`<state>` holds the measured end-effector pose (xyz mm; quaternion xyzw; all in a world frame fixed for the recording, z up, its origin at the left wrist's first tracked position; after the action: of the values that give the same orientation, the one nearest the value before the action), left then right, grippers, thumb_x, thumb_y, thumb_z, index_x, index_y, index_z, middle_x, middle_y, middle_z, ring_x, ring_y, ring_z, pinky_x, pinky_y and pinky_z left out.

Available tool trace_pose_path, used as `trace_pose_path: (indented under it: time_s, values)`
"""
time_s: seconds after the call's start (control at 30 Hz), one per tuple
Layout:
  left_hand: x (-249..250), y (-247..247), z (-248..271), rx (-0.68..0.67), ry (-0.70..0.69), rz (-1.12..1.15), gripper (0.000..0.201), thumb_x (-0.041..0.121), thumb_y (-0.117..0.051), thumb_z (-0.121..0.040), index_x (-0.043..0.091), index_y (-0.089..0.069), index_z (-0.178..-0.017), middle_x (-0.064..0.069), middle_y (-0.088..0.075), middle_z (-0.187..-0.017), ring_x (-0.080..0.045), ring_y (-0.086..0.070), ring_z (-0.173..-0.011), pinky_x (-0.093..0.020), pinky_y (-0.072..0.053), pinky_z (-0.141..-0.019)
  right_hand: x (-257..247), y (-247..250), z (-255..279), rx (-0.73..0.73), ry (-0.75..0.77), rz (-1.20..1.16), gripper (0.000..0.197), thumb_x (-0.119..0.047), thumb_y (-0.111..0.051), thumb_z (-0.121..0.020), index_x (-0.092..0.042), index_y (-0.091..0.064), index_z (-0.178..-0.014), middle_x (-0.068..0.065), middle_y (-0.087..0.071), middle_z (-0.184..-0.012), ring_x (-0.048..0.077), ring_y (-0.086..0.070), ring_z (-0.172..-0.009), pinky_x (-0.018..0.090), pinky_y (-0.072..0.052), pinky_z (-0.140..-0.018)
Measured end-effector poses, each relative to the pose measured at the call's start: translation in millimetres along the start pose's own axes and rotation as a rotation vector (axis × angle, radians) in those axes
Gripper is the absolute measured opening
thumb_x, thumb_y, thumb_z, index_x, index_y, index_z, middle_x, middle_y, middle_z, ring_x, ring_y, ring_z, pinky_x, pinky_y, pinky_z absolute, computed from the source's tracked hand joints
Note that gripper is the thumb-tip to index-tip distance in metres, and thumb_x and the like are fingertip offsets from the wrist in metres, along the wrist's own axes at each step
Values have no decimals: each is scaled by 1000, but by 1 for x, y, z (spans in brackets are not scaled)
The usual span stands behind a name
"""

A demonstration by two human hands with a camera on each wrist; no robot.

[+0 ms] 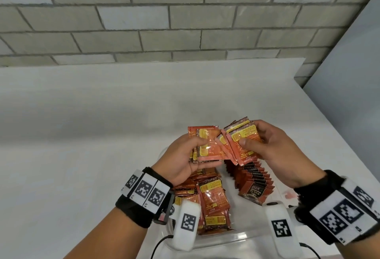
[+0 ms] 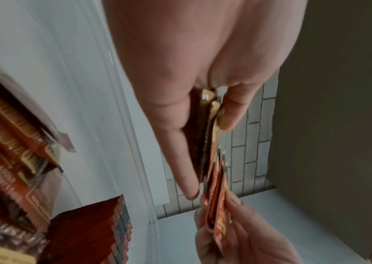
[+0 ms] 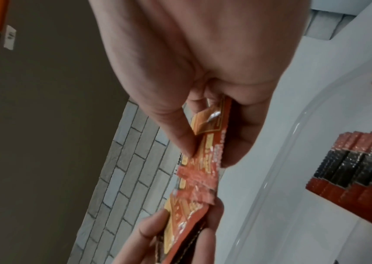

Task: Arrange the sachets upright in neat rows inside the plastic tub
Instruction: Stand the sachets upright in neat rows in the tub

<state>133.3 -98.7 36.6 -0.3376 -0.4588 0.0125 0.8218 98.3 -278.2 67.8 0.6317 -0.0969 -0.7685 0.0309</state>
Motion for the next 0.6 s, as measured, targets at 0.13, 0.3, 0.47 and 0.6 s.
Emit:
trace_pose_path:
  time_s: [0.13,0.3,0.47,0.6]
  values:
    - [-2,-2,1,-30,-51,-144,16,6,-55,-90,13,-63,-102,-5,-74,-95,-21,-72,-87,-33,-60,-70,3,-2,-1,7,-58,-154,24,-7,-58,-88,-11,-59,-113,9,-71,-105,23,-68,-94,37,-52,-86]
    - [0,-1,1,-23,-68,-272,24,22,-63,-83,13,-63,-105,-5,-74,-93,-20,-72,-81,-25,-59,-59,-2,-9,2,-38,-25,-13,21,-10,-61,-89,-14,-60,-109,4,-72,-98,21,-69,-92,35,-53,-86]
    - [0,-5,1,-50,-35,-175,21,25,-56,-89,11,-64,-103,-9,-74,-96,-22,-71,-85,-32,-60,-69,-5,-11,4,-66,-13,24,22,-7,-61,-88,-14,-63,-108,5,-73,-99,24,-69,-91,40,-53,-88]
    - [2,-4,2,-39,-9,15,19,5,-42,-96,3,-56,-109,-19,-70,-104,-29,-69,-92,-42,-58,-78,-1,-13,3,-83,-63,-87,24,-7,-58,-88,-9,-60,-112,11,-71,-104,29,-67,-96,43,-50,-91]
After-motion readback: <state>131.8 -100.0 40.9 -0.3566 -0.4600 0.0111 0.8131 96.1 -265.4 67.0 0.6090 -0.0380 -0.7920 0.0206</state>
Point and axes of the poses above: each hand's wrist, its own z-axis away from the middle knuckle, its own y-axis out of the back of the hand, x = y × z, the point moved 4 cm from there along -z, towards the middle knuckle
